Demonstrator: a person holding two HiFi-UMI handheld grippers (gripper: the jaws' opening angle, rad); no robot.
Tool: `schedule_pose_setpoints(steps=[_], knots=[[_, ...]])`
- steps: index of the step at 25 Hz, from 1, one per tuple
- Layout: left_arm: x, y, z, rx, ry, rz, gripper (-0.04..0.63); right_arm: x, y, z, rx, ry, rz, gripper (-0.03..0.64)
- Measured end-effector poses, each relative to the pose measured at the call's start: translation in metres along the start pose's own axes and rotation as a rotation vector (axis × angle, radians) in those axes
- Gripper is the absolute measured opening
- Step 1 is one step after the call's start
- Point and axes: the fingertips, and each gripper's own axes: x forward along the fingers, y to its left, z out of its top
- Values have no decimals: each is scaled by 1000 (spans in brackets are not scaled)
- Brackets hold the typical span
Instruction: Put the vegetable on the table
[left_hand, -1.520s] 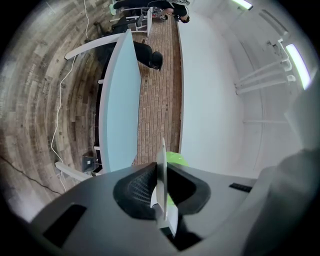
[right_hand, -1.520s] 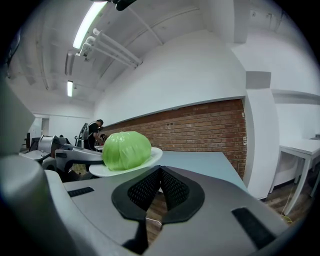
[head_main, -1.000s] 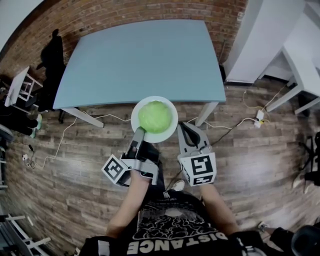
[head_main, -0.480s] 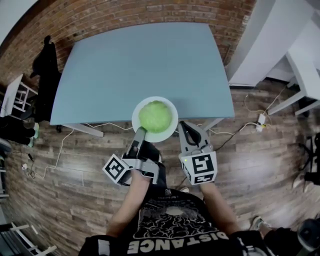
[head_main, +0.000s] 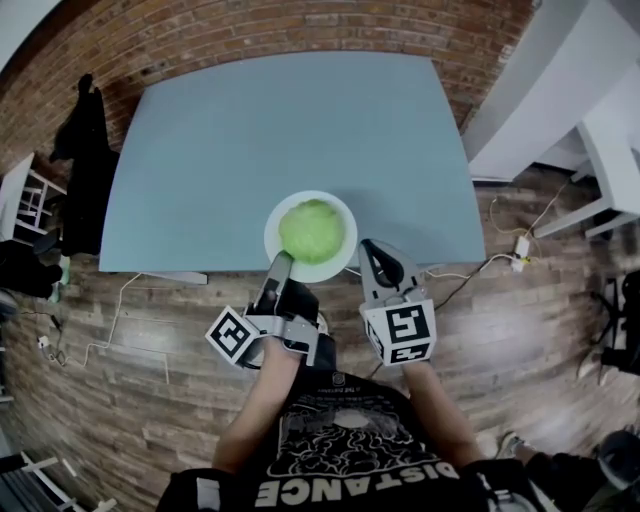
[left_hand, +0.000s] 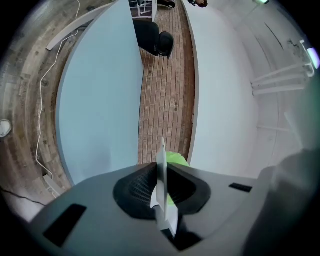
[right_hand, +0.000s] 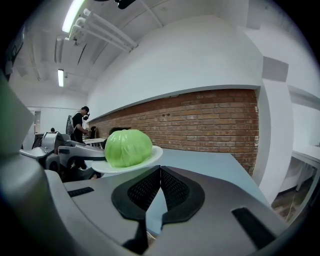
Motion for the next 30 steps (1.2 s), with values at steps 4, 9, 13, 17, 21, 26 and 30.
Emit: schedule_pose_setpoints(steps=[4,9,13,17,21,26,30], knots=[[11,4,31,-1,-6,9,34,31,11,8,-9,5,5,8],[27,10,64,-15,-7,15,34,67,19,10,-10,17,7,8],[41,16,84,-11,6,24,34,89,25,20,-29,7,16,8],[51,22,91,-20,21,32,34,100,19,23,-17,6,5,8],[56,29,94,-5,34,45,34,111,13,21,6,5,-2,8],[68,36,100,-3,30,55,35,127,10,21,-4,4,15,8],[80,39,105,-3,22,52,35,143,4,21,-7,7,22,8]])
